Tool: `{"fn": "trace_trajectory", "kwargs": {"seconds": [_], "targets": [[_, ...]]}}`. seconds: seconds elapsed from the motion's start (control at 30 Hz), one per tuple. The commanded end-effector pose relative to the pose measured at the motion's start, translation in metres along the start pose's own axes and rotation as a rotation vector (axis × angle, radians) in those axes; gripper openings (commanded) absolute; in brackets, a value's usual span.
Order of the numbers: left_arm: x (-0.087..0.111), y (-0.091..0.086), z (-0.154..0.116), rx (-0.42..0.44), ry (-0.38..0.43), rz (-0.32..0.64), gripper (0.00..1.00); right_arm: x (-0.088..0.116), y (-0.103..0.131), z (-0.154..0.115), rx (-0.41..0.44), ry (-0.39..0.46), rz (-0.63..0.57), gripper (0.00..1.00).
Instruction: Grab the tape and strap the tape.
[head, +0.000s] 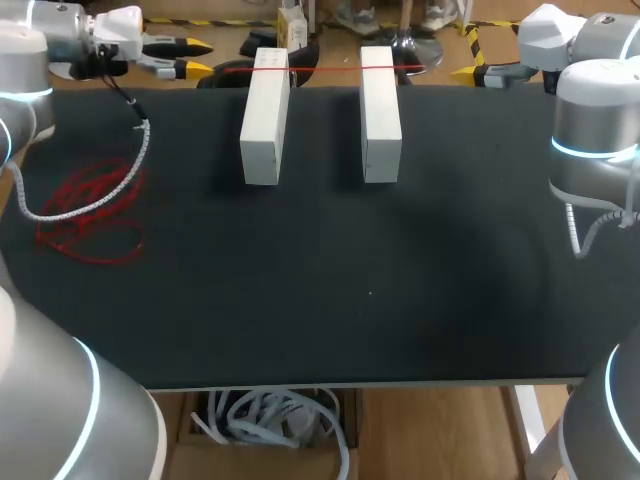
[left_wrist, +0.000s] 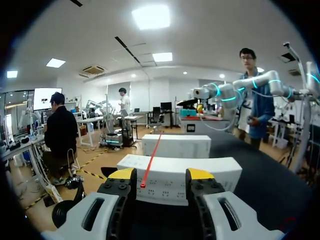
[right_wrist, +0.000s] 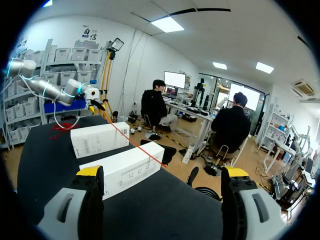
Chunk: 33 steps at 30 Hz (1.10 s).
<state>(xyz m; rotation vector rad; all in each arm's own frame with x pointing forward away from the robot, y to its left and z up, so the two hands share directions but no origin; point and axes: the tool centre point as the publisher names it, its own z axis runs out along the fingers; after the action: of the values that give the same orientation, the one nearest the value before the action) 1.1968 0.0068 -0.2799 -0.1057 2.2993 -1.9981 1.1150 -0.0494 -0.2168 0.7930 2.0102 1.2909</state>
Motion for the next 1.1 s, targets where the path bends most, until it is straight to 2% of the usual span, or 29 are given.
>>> {"fn": "trace_trajectory", "kwargs": {"seconds": [0.03,0.1,0.27,0.3,0.43,0.53,0.6,0.87,1.1], "targets": [[-0.016,0.01,0.009,0.024,0.387,-0.002,0.42,0.0,0.0,0.0,0.0,0.001,0.0,1.0],[-0.019,0.011,0.014,0.022,0.404,0.001,0.33,0.0,0.0,0.0,0.0,0.001,0.0,1.0],[-0.025,0.015,0.019,0.03,0.423,0.003,0.33,0.0,0.0,0.0,0.0,0.001,0.0,1.0],[-0.027,0.017,0.02,0.025,0.427,0.002,0.4,0.0,0.0,0.0,0.0,0.001,0.0,1.0],[-0.032,0.02,0.022,0.018,0.442,0.005,0.4,0.0,0.0,0.0,0.0,0.001,0.0,1.0],[-0.035,0.023,0.021,0.017,0.447,0.004,0.36,0.0,0.0,0.0,0.0,0.001,0.0,1.0],[-0.036,0.024,0.02,0.019,0.457,0.005,0.3,0.0,0.0,0.0,0.0,0.001,0.0,1.0],[-0.039,0.032,0.022,0.001,0.492,0.0,0.34,0.0,0.0,0.0,0.0,0.001,0.0,1.0],[-0.044,0.038,0.023,-0.007,0.515,0.005,0.31,0.0,0.0,0.0,0.0,0.001,0.0,1.0]]}}
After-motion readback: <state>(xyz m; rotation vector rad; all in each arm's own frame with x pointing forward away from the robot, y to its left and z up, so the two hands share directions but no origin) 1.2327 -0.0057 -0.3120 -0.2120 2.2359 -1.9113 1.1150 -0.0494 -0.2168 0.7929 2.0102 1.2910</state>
